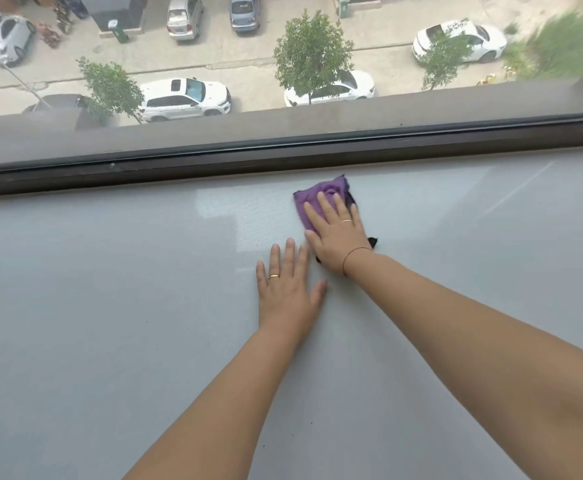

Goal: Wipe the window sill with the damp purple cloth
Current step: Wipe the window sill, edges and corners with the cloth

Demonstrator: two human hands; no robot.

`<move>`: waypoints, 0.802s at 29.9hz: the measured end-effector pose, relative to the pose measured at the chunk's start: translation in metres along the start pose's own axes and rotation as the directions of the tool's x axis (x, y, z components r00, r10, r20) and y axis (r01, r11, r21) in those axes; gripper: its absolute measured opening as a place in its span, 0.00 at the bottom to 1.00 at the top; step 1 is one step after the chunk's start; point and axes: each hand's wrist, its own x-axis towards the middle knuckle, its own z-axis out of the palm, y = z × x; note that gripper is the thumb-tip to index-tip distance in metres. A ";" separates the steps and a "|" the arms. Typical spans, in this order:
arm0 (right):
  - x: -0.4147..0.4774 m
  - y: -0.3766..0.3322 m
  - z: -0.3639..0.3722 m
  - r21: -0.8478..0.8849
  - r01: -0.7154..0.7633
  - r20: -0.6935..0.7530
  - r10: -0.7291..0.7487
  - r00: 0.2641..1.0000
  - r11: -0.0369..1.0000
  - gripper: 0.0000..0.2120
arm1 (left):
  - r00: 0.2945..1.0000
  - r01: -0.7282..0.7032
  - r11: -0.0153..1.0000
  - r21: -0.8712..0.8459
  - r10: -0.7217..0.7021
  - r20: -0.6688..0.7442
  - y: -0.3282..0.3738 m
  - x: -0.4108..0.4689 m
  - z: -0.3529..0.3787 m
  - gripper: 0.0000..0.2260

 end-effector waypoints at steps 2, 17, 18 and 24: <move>0.007 -0.006 0.000 -0.024 0.127 0.040 -0.126 0.991 0.992 0.26 | 1.000 0.004 0.999 0.033 -0.004 -0.005 0.002 0.000 0.003 0.31; 0.046 -0.011 -0.010 -0.009 -0.057 -0.009 0.057 0.998 0.998 0.27 | 0.995 0.093 0.992 -0.091 -0.095 -0.019 0.004 0.008 0.002 0.29; 0.049 -0.024 -0.009 -0.010 0.016 0.016 -0.016 1.000 1.000 0.27 | 0.995 0.092 0.992 -0.087 -0.094 -0.020 0.004 0.008 0.002 0.29; 0.048 0.022 -0.019 -0.090 0.156 0.018 -0.155 0.988 0.984 0.26 | 0.996 0.076 0.996 -0.053 -0.078 -0.039 -0.004 0.007 0.006 0.29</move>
